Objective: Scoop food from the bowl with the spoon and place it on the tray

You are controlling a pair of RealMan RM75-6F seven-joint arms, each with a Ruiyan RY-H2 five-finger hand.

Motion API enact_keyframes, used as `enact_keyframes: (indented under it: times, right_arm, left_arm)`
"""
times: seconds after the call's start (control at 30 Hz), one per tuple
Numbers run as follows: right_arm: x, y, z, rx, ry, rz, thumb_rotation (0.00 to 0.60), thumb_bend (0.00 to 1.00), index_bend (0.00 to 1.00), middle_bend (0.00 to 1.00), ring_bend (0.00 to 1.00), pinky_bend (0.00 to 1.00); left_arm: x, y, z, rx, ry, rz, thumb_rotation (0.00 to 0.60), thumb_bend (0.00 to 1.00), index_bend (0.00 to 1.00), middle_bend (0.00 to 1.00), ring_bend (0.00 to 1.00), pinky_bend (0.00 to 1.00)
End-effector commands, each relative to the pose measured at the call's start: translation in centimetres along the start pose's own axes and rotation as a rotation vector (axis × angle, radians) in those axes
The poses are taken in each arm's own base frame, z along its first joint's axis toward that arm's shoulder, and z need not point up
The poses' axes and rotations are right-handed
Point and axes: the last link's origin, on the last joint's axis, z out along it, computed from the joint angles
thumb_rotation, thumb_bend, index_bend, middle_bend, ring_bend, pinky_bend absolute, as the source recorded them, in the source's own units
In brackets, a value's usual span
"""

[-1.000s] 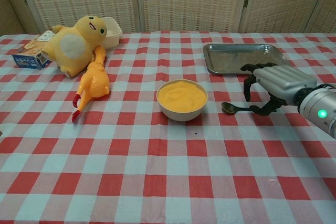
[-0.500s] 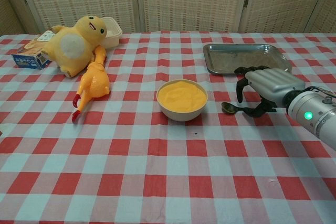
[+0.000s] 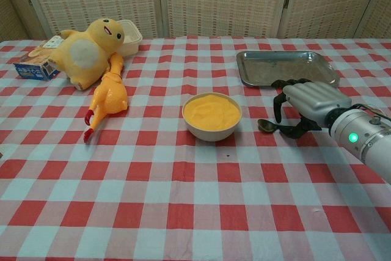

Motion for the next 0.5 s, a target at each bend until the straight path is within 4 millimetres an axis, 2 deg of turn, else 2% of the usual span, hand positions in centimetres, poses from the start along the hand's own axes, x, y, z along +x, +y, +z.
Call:
enact_keyframes:
  times: [0.03, 0.5]
  right_arm:
    - [-0.06, -0.08, 0.08, -0.001, 0.000, -0.005, 0.600, 0.32, 0.52, 0.05, 0.00, 0.00]
    - [-0.53, -0.41, 0.38, -0.010, -0.017, -0.010, 0.600, 0.32, 0.53, 0.05, 0.00, 0.00]
  left_arm:
    - [0.00, -0.08, 0.03, 0.001, -0.003, 0.002, 0.600, 0.43, 0.00, 0.00, 0.00, 0.13]
    - [0.07, -0.19, 0.12, 0.002, -0.004, 0.004, 0.600, 0.44, 0.00, 0.00, 0.00, 0.13]
